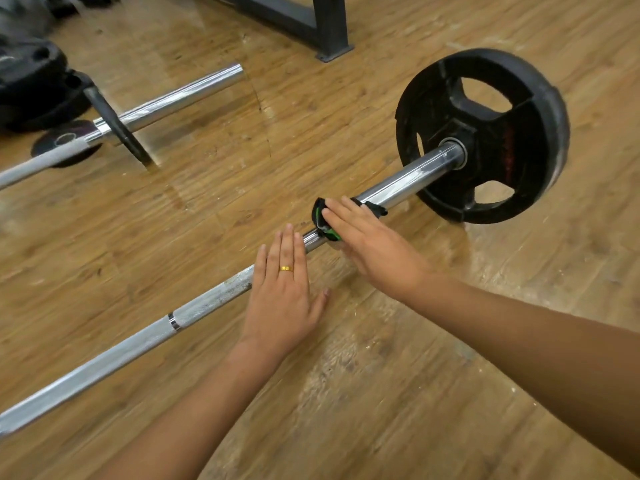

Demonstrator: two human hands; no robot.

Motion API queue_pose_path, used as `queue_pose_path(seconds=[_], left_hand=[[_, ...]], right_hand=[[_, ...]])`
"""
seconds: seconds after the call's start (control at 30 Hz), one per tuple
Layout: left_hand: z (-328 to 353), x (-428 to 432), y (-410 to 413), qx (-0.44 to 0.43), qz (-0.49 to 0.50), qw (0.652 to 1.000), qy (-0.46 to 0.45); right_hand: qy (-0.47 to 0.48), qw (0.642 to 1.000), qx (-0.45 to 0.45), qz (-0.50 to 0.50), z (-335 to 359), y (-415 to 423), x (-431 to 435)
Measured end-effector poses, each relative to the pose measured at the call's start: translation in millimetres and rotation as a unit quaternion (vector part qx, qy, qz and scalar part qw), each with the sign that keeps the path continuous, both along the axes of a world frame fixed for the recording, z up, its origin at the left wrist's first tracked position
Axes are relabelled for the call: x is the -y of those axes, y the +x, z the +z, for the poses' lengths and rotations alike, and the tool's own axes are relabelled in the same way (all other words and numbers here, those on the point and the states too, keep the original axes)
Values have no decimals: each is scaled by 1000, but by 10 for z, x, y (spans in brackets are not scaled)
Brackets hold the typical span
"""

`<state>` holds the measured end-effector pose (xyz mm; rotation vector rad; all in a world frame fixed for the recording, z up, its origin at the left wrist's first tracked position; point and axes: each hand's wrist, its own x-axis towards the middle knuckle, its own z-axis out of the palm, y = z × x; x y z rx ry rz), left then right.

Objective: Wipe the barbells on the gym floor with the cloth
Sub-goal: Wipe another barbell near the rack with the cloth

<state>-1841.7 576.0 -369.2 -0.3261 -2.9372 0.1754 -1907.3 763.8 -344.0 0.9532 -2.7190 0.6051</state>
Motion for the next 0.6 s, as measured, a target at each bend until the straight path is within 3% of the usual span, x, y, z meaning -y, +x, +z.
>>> queue_pose_path(seconds=[0.13, 0.3, 0.4, 0.47, 0.6], left_hand=[[-4, -53, -41, 0, 33, 998, 45], [-6, -66, -64, -2, 40, 998, 47], [5, -65, -48, 0, 37, 998, 56], [20, -61, -49, 4, 35, 998, 56], [68, -81, -63, 18, 39, 997, 61]], right_hand=[[-38, 998, 17, -54, -29, -45, 258], [-54, 998, 42, -10, 16, -160, 69], [-80, 992, 65, -68, 92, -334, -100], [-68, 992, 66, -84, 128, -387, -118], [-13, 997, 78, -25, 157, -380, -192]])
